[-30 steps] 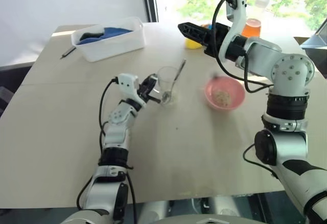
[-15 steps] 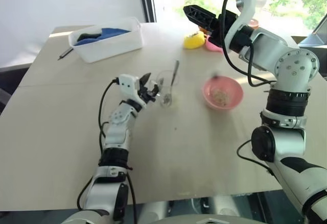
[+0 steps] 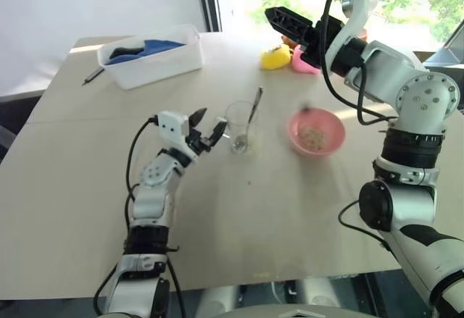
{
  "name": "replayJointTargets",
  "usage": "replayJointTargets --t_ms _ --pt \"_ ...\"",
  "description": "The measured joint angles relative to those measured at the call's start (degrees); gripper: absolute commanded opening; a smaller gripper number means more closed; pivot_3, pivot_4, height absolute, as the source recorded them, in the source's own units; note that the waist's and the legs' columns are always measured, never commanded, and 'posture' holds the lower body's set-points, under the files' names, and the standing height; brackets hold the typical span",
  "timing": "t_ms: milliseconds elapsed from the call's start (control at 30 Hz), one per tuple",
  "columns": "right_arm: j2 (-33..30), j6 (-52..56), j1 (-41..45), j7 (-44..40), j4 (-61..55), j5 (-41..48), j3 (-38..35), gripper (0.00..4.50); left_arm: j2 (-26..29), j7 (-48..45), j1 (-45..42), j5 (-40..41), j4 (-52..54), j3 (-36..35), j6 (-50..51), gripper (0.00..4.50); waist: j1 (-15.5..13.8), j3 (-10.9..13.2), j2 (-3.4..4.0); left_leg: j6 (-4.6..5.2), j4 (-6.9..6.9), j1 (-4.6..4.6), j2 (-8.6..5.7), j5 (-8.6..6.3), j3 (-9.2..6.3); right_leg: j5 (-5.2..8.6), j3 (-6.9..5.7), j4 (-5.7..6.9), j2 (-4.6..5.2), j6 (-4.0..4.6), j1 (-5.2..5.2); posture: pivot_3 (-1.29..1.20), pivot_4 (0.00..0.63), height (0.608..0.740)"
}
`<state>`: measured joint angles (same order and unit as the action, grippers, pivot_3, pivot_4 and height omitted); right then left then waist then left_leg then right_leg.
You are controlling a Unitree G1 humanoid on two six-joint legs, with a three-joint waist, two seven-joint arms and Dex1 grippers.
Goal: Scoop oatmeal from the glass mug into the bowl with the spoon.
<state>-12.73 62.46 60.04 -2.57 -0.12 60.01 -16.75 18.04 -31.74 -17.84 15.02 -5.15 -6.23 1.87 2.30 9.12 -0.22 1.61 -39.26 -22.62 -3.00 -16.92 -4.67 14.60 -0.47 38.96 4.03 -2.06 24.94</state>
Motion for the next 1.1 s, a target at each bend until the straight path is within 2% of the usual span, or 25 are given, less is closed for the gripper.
replayJointTargets --t_ms 100,233,400,433,467,500,600,700,867,1100 --pt "-3.4 -1.4 -4.3 -4.1 -4.0 -0.9 1.0 3.71 1.5 -0.7 3.1 1.7 4.4 -0.1 3.5 3.28 -0.2 0.0 -0.01 0.00 0.00 -0.02 0.00 0.00 -0.04 0.00 -0.03 -0.04 0.00 0.00 -0.01 0.00 0.150 0.740" --pt "-9.6 -7.7 -15.2 -11.6 -8.4 -7.2 3.0 3.71 3.5 -0.6 7.8 4.5 11.7 -2.3 7.3 3.28 -0.4 0.0 -0.01 0.01 0.00 -0.03 -0.01 -0.01 0.02 -0.01 0.01 -0.05 0.01 -0.01 -0.01 0.00 0.150 0.740" --pt "-16.9 -20.3 -34.0 -24.2 -15.2 -15.3 4.3 3.71 5.1 -0.2 19.6 8.6 22.8 -5.7 11.8 3.28 -0.3 0.0 0.01 0.02 0.08 0.05 0.09 -0.02 0.07 0.00 0.06 -0.08 -0.05 -0.01 -0.03 0.00 0.150 0.740" --pt "-17.1 -20.8 -35.9 -25.4 -15.9 -15.4 4.0 4.10 5.1 -0.1 21.2 8.9 23.4 -6.0 12.2 3.33 -0.3 0.0 0.02 0.02 0.08 0.07 0.09 -0.02 0.11 0.00 0.11 -0.06 -0.05 -0.01 -0.03 0.00 0.150 0.740" --pt "-17.4 -22.4 -39.0 -26.7 -17.3 -16.0 3.7 4.26 5.0 0.2 23.1 9.5 24.8 -6.5 12.8 3.33 -0.4 0.0 0.01 0.02 0.08 0.07 0.09 -0.02 0.10 -0.01 0.10 -0.05 -0.05 -0.01 -0.03 0.00 0.150 0.740" --pt "-17.5 -26.0 -43.9 -27.4 -19.9 -18.3 3.6 4.48 4.5 0.9 25.3 10.2 27.1 -7.2 12.9 3.57 -0.7 0.0 -0.05 0.04 0.08 0.13 0.11 -0.03 0.04 0.00 0.05 -0.07 -0.06 -0.01 -0.13 0.00 0.150 0.740" --pt "-15.1 -35.3 -59.3 -28.9 -22.7 -25.1 4.7 4.50 3.8 1.6 31.6 11.2 32.2 -9.1 12.2 4.46 -1.9 0.0 -0.08 0.23 0.11 0.51 0.13 -0.16 0.09 0.00 0.08 -0.13 -0.04 -0.01 -0.51 0.00 0.150 0.740" --pt "-13.8 -43.7 -69.6 -32.5 -21.0 -30.6 7.0 4.50 3.9 -0.5 37.9 10.3 32.6 -8.9 9.7 4.46 -2.1 0.1 0.18 0.41 0.13 0.94 0.09 -0.26 0.22 0.02 0.19 -0.27 -0.01 -0.02 -0.95 0.00 0.150 0.740" --pt "-13.9 -55.8 -72.6 -41.1 -13.8 -32.4 6.0 4.50 3.9 0.0 43.0 1.9 27.2 -6.8 3.6 4.46 -1.7 0.3 0.15 0.56 0.15 1.79 0.43 -0.20 0.20 -0.13 0.16 -0.95 -0.41 0.01 -2.00 0.00 0.150 0.740" --pt "-19.6 -53.6 -72.8 -50.6 -7.6 -29.8 5.8 4.50 4.6 -0.8 44.5 -3.1 25.2 -4.4 -2.4 4.46 -2.2 0.4 0.04 0.57 0.19 1.91 0.69 -0.20 0.19 -0.28 0.00 -1.05 -0.52 0.26 -2.17 0.00 0.150 0.740"
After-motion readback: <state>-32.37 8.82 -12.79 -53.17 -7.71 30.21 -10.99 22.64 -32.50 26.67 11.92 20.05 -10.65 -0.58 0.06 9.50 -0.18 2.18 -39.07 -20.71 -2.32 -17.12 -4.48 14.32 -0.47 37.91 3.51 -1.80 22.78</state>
